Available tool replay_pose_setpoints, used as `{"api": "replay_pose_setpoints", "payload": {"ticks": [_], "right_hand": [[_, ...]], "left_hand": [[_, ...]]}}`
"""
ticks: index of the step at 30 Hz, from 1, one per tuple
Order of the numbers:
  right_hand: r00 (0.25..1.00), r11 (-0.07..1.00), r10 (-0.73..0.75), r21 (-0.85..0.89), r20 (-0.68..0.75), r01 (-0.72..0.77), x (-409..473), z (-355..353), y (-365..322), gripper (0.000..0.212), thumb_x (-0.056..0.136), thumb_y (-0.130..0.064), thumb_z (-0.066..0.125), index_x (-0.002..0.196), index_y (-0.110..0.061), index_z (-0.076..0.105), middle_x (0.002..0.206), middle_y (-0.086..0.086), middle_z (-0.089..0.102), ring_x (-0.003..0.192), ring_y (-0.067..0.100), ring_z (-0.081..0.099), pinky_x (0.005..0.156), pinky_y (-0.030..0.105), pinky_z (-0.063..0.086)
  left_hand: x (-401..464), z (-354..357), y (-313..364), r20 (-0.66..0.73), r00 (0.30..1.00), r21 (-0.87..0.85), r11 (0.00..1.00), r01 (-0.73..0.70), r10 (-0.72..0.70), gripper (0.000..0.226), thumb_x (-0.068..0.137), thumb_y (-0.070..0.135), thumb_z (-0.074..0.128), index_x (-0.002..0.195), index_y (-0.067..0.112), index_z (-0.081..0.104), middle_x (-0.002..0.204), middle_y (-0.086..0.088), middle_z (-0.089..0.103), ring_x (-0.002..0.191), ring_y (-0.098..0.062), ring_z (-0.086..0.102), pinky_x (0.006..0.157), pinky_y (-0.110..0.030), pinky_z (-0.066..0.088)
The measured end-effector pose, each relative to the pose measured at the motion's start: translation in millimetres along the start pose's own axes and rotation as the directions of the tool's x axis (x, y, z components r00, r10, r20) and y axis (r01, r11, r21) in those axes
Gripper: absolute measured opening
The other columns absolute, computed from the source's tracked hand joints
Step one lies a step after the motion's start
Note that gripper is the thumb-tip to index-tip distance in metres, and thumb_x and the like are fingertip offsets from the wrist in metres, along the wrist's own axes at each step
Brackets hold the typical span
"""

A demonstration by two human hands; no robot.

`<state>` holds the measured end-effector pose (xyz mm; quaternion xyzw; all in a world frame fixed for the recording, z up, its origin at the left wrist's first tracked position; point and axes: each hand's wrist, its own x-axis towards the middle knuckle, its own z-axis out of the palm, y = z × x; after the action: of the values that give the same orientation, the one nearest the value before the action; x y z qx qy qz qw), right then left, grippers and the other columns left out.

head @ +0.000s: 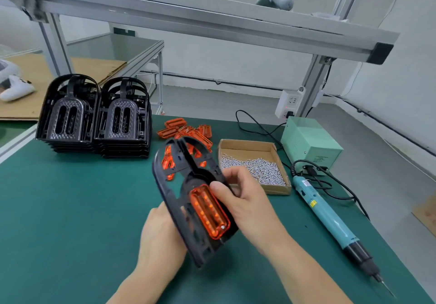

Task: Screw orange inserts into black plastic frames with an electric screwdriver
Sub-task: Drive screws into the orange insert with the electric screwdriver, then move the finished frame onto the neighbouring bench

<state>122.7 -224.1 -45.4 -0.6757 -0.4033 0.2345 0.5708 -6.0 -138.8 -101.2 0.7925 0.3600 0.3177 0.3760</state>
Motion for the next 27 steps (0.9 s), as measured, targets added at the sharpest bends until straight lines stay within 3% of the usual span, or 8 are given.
{"api": "replay_pose_setpoints", "payload": {"ticks": [4, 6, 8, 13, 17, 21, 24, 27], "right_hand": [[0.998, 0.997, 0.042, -0.068, -0.055, -0.046, -1.4, 17.4, 1.8, 0.017, 0.088, -0.036, 0.068, 0.096, -0.031, 0.053, 0.094, -0.011, 0.062, 0.086, 0.006, 0.061, 0.075, 0.02, 0.049], [0.993, 0.994, 0.065, -0.079, -0.096, -0.073, -1.6, 21.4, 2.8, 0.02, 0.087, -0.036, 0.069, 0.097, -0.031, 0.052, 0.098, -0.01, 0.061, 0.088, 0.005, 0.06, 0.072, 0.014, 0.047], [0.988, 0.994, 0.092, -0.053, -0.128, -0.099, -1.8, 24.3, 4.7, 0.022, 0.087, -0.033, 0.07, 0.099, -0.029, 0.053, 0.101, -0.005, 0.062, 0.092, 0.011, 0.061, 0.077, 0.022, 0.05], [0.972, 0.986, 0.168, 0.049, -0.163, -0.162, -4.3, 32.6, 7.8, 0.023, 0.087, -0.033, 0.07, 0.101, -0.031, 0.051, 0.105, -0.002, 0.063, 0.096, 0.016, 0.064, 0.084, 0.037, 0.056], [0.971, 0.983, 0.183, 0.058, -0.154, -0.176, -5.1, 47.2, 10.2, 0.022, 0.089, -0.027, 0.068, 0.101, -0.032, 0.05, 0.106, 0.002, 0.063, 0.095, 0.02, 0.065, 0.085, 0.039, 0.056], [0.982, 0.989, 0.145, 0.036, -0.12, -0.141, -7.6, 65.4, 13.5, 0.029, 0.092, -0.02, 0.063, 0.111, -0.039, 0.051, 0.115, -0.006, 0.06, 0.099, 0.005, 0.061, 0.092, 0.03, 0.052], [0.996, 0.995, 0.093, 0.041, -0.012, -0.093, -11.5, 72.5, 13.8, 0.046, 0.097, -0.011, 0.054, 0.119, -0.05, 0.044, 0.127, -0.026, 0.051, 0.113, -0.016, 0.048, 0.096, 0.007, 0.038], [0.988, 0.989, 0.124, 0.068, 0.092, -0.131, -15.8, 76.5, 19.6, 0.054, 0.101, -0.009, 0.047, 0.141, -0.041, 0.033, 0.145, -0.025, 0.038, 0.133, -0.013, 0.032, 0.11, 0.011, 0.026]], "left_hand": [[-9.2, 6.7, 14.1, 0.265, 0.934, -0.75, 0.558, 0.357, -0.241, 0.028, 0.1, 0.024, 0.04, 0.087, 0.016, 0.064, 0.073, -0.003, 0.071, 0.06, -0.012, 0.068, 0.054, -0.025, 0.057], [-11.5, -3.6, 7.8, 0.284, 0.955, -0.658, 0.708, 0.255, -0.081, 0.028, 0.081, 0.012, 0.067, 0.087, 0.039, 0.07, 0.069, 0.022, 0.069, 0.061, 0.007, 0.064, 0.057, -0.011, 0.052], [-7.1, -8.0, -1.2, 0.321, 0.929, -0.499, 0.801, 0.33, -0.183, 0.076, 0.065, -0.01, 0.069, 0.09, 0.061, 0.062, 0.069, 0.052, 0.052, 0.072, 0.028, 0.053, 0.066, 0.003, 0.041], [1.2, -28.7, -7.4, 0.185, 0.946, -0.601, 0.731, 0.323, -0.266, 0.038, 0.096, -0.002, 0.039, 0.098, 0.014, 0.073, 0.095, -0.005, 0.074, 0.095, -0.025, 0.068, 0.09, -0.041, 0.051], [0.8, -38.0, -10.5, 0.173, 0.934, -0.845, 0.439, 0.303, -0.313, 0.034, 0.098, 0.034, 0.041, 0.126, 0.023, 0.058, 0.111, -0.006, 0.07, 0.092, -0.016, 0.068, 0.076, -0.033, 0.054], [-1.8, -29.1, -11.1, 0.061, 0.95, -0.771, 0.589, 0.24, -0.306, 0.046, 0.096, 0.024, 0.048, 0.14, 0.034, 0.039, 0.126, 0.013, 0.061, 0.106, -0.004, 0.063, 0.08, -0.021, 0.052], [-1.0, -31.4, -14.2, -0.007, 0.956, -0.688, 0.695, 0.208, -0.292, 0.048, 0.098, 0.016, 0.048, 0.141, 0.033, 0.037, 0.127, 0.006, 0.059, 0.105, -0.01, 0.063, 0.089, -0.03, 0.05], [-0.6, -35.4, -18.2, -0.053, 0.941, -0.632, 0.74, 0.228, -0.335, 0.054, 0.099, 0.017, 0.046, 0.145, 0.04, 0.027, 0.116, 0.001, 0.062, 0.098, -0.009, 0.064, 0.091, -0.033, 0.048]]}}
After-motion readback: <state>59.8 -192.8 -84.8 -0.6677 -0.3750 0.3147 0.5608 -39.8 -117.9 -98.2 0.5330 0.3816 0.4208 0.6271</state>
